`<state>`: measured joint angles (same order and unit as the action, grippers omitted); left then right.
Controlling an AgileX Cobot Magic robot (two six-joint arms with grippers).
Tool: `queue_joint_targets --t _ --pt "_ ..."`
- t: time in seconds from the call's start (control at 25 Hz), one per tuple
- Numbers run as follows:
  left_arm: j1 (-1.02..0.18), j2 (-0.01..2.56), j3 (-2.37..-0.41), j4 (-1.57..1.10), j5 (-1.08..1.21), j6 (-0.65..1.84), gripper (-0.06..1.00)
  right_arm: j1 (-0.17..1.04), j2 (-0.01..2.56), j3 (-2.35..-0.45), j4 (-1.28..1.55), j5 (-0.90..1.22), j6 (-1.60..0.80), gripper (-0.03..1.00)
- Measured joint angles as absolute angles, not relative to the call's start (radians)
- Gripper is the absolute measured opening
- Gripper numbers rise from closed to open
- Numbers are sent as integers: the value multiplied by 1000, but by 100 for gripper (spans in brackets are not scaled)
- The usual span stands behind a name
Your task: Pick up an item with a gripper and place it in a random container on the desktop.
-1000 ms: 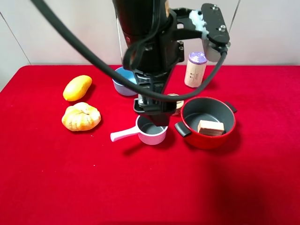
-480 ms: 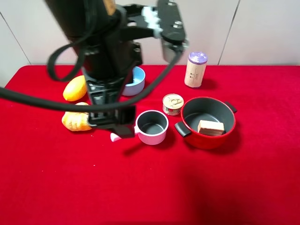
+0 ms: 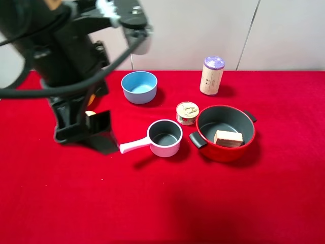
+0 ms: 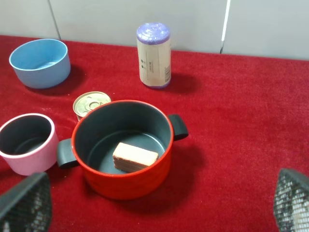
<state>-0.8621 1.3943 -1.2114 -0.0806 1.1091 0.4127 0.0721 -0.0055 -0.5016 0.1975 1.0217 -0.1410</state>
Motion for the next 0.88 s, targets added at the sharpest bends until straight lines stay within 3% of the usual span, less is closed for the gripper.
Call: queue_joint_targets --t 0.88 --pt "-422 872 -701 -297 1084 354 99 72 -5 -502 197 1021 -141 69"
